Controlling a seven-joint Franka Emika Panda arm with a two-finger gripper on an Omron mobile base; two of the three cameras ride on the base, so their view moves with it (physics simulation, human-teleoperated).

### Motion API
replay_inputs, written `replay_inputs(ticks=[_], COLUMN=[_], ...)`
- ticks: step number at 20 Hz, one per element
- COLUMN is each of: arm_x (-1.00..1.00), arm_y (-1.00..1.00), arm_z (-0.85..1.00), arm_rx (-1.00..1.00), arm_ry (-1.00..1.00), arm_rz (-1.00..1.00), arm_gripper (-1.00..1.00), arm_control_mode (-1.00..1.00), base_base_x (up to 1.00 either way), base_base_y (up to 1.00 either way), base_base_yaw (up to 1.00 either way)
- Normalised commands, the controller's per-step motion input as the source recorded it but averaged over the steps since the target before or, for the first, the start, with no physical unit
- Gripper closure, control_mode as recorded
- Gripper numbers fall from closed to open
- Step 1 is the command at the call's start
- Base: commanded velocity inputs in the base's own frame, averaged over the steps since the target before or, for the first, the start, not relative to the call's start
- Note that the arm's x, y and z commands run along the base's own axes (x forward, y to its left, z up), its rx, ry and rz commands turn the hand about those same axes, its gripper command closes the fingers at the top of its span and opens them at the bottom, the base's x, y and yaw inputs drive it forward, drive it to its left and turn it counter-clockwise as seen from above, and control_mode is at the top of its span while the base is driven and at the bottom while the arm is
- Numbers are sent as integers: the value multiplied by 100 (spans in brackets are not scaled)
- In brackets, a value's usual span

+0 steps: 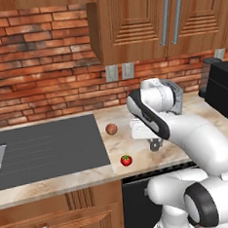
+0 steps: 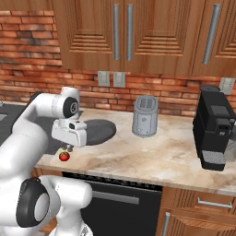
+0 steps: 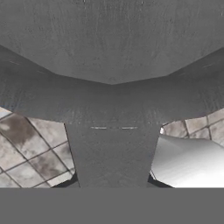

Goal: Place the pan on the rear left burner on the stove. Then place the tomato and the onion in the pan and turn on the rear left burner.

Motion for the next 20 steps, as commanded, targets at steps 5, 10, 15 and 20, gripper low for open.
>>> replay_inputs(ticks=[5, 10, 15, 20], arm_x=[-1, 0, 0, 0], arm_y=[0, 0, 0, 0], arm_z=[0, 0, 0, 0], arm_rx=[0, 0, 0, 0], arm_ry=[8, 0, 0, 0], arm_rz=[0, 0, 0, 0], arm_gripper=[100, 100, 100, 100], arm_control_mode=[-100, 100, 100, 100], base_base_x=[0, -16, -3, -1], base_base_y=[0, 9, 65, 89], base_base_yaw=[0, 0, 0, 0])
